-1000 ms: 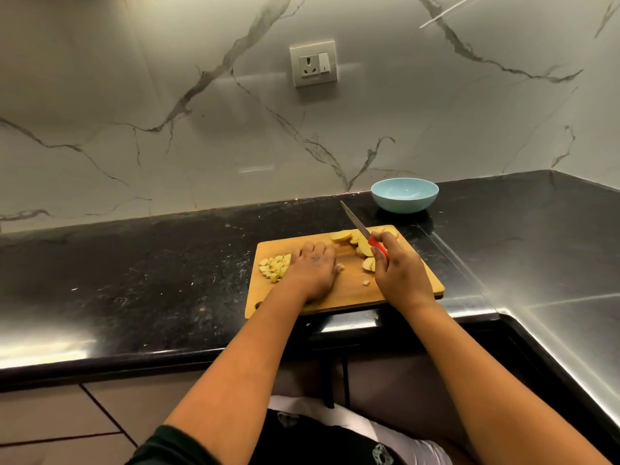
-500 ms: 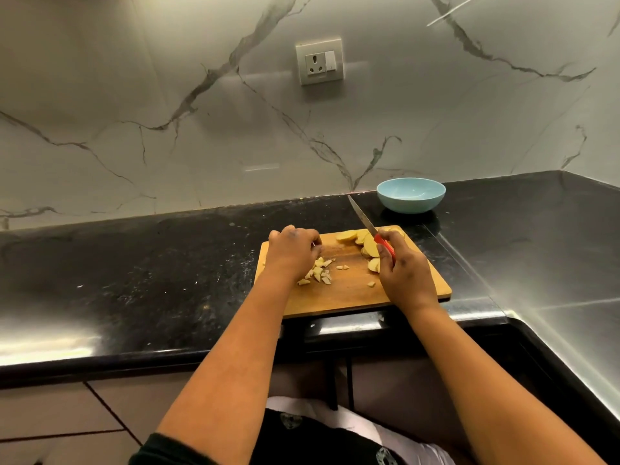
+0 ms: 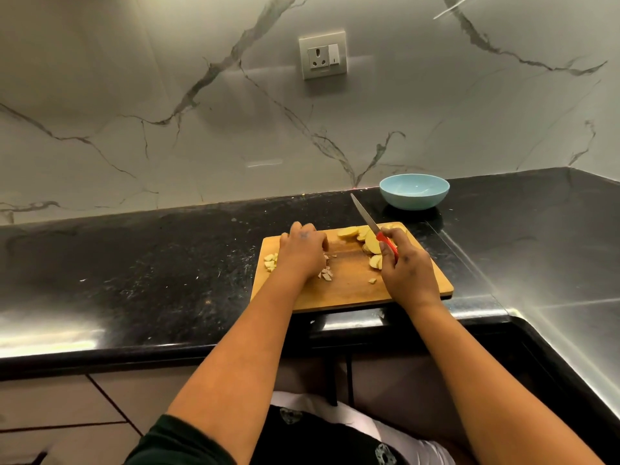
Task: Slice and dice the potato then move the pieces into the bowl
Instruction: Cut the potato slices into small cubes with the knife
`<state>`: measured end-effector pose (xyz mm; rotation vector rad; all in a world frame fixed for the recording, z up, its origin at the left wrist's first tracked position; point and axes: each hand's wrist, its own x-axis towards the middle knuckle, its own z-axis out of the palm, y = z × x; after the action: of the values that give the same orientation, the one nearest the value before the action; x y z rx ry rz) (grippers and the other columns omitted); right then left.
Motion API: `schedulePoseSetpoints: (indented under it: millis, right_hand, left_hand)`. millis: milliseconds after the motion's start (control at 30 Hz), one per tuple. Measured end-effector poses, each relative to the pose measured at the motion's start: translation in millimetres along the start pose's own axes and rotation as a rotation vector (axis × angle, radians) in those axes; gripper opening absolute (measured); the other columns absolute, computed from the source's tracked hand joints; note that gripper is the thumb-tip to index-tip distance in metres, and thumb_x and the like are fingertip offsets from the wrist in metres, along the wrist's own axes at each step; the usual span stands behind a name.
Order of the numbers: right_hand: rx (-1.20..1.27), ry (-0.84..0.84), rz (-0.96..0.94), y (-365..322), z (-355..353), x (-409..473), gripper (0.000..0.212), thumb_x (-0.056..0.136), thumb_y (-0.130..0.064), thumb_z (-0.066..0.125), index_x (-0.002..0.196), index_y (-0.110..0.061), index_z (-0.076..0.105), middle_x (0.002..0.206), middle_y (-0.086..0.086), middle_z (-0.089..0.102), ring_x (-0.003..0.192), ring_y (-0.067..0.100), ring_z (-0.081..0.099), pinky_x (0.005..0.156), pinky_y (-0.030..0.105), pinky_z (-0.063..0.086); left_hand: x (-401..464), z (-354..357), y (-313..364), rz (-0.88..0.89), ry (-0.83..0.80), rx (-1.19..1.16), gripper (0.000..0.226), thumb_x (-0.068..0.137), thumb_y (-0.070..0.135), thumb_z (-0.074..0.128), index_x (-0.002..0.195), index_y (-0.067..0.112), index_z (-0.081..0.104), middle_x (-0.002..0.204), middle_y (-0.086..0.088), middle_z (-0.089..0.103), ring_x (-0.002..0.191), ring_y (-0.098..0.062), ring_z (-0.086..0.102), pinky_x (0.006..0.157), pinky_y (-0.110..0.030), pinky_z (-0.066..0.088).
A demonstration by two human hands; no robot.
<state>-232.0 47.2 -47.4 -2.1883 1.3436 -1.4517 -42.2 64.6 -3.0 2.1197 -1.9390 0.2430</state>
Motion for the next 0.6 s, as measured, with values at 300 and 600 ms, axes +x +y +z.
schedulePoseSetpoints:
  millis: [300, 600]
  right_hand:
    - [0.031, 0.032, 0.026, 4, 0, 2, 0.02, 0.099, -0.019, 0.051, 0.118, -0.019, 0.056, 0.067, -0.003, 0.055, 0.055, 0.012, 0.051, 0.047, 0.021, 0.039]
    - [0.074, 0.046, 0.009, 6, 1, 4, 0.019, 0.099, -0.02, 0.052, 0.116, -0.02, 0.057, 0.064, -0.005, 0.053, 0.053, 0.012, 0.05, 0.048, 0.033, 0.044]
  left_hand:
    - [58, -1, 20, -0.029, -0.193, -0.233, 0.053, 0.092, 0.012, 0.064, 0.142, 0.022, 0.049, 0.145, -0.006, 0.048, 0.131, -0.025, 0.048, 0.106, -0.036, 0.043]
    - [90, 29, 29, 0.123, -0.252, -0.136, 0.04, 0.097, 0.019, 0.058, 0.137, 0.02, 0.055, 0.131, -0.006, 0.06, 0.115, -0.023, 0.058, 0.099, -0.033, 0.048]
